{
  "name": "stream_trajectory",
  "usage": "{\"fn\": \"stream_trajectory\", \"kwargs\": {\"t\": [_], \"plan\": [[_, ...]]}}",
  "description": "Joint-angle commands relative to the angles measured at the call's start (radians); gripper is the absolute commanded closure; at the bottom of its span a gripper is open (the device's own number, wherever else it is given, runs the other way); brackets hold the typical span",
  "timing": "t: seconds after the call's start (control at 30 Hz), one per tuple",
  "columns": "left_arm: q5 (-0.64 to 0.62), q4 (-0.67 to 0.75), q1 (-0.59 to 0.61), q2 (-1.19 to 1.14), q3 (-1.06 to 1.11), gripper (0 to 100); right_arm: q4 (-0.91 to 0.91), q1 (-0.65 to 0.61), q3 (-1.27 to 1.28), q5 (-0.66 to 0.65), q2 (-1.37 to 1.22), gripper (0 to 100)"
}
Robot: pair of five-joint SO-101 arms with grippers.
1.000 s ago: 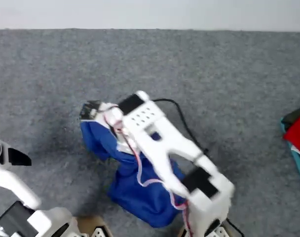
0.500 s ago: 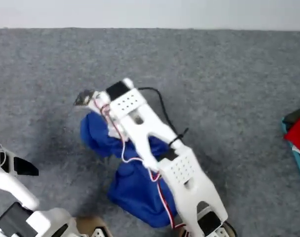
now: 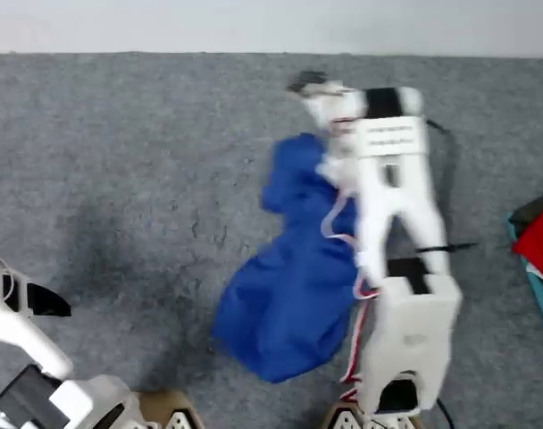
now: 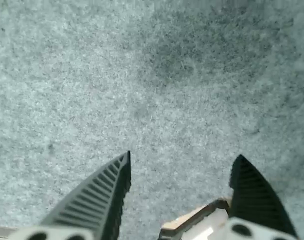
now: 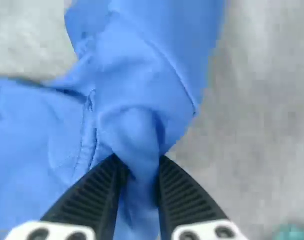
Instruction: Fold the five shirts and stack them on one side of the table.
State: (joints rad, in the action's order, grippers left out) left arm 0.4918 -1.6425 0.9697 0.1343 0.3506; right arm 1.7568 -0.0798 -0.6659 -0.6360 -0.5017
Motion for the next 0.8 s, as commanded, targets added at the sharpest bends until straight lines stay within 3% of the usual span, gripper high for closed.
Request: {"fn": "stream_trajectory", "kwargs": {"t": [0.0, 0.1, 0.23, 0.5, 0.77], "plan": [[-0.009, 0.012, -0.005, 0.035, -0.004, 70, 0.035, 0.251, 0.074, -0.066, 0.082, 99.0], [-0.008, 0.009, -0.028, 0.038, -0.004, 70, 0.001, 0.403, 0.133, -0.12, 0.041, 99.0], [-0.009, 0.005, -0.087, 0.043, -0.004, 70, 0.03, 0.487, 0.149, -0.146, -0.025, 97.5], [-0.011, 0.003, -0.198, 0.043, -0.004, 74, 0.041, 0.472, 0.15, -0.144, 0.116, 57.4], [-0.034, 0.003, -0.242, 0.044, -0.004, 75, 0.041, 0.386, 0.242, -0.106, 0.38, 53.4]]}}
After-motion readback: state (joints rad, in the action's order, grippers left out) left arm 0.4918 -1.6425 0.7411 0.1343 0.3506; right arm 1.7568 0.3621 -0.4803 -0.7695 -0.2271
